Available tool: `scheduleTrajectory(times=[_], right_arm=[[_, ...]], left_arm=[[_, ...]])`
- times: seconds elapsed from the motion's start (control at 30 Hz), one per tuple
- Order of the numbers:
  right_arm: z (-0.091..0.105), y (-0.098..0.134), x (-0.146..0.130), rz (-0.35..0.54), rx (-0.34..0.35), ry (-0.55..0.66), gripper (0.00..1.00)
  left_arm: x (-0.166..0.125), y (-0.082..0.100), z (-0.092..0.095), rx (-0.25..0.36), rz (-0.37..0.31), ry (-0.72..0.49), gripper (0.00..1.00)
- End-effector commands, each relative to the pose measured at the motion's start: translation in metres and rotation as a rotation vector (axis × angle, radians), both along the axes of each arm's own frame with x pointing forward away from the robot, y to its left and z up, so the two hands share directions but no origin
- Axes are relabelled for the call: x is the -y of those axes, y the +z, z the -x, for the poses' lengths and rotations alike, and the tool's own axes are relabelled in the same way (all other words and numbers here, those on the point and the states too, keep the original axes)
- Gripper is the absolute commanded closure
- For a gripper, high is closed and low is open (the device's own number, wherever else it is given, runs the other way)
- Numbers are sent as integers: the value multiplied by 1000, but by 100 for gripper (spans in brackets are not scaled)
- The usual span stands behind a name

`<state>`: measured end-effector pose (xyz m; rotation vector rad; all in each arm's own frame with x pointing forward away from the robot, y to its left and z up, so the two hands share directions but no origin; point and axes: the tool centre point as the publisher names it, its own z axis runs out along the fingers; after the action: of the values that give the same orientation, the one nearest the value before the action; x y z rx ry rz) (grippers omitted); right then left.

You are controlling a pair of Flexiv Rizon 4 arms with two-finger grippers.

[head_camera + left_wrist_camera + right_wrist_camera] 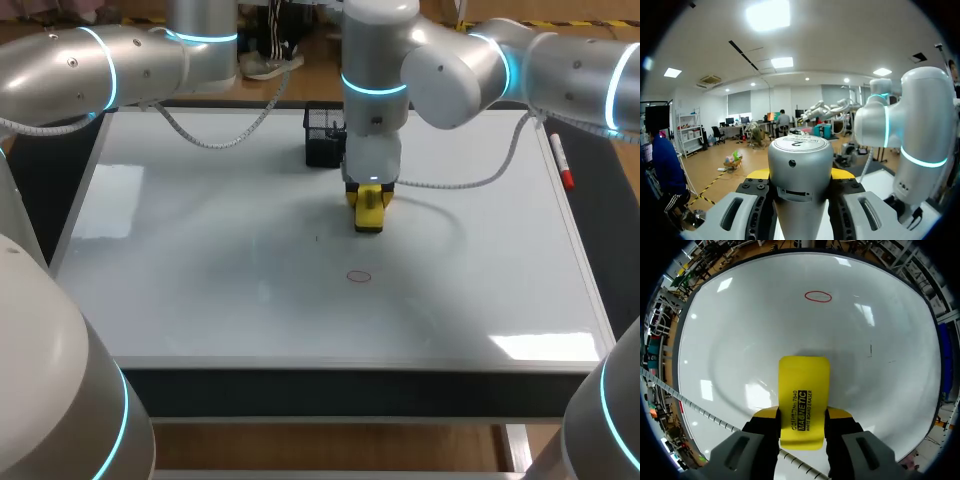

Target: Pick up the inspection probe, press it on each red-marked spot on the whiteboard one by one, put down the probe, pick up the eraser, and wipe off all the red marks.

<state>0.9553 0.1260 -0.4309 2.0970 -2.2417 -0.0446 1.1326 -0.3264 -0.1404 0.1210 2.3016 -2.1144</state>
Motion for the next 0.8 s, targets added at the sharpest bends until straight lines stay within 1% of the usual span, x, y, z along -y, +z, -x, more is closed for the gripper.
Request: scheduleTrajectory(times=[0.03,0.3,0.5,0.63,0.8], right_arm=[[1,2,17,-3,5,-18,100],[3,1,49,9,5,-86,100],[2,7,60,15,19,-116,100],[2,21,56,23,56,-115,100],[4,36,28,-5,99,-52,100]], left_arm=[[0,2,-1,-2,-2,-2,100],[0,2,-1,-2,-2,-2,100],[0,2,-1,-2,-2,-2,100],[0,2,-1,-2,-2,-2,100],[0,2,-1,-2,-2,-2,100]])
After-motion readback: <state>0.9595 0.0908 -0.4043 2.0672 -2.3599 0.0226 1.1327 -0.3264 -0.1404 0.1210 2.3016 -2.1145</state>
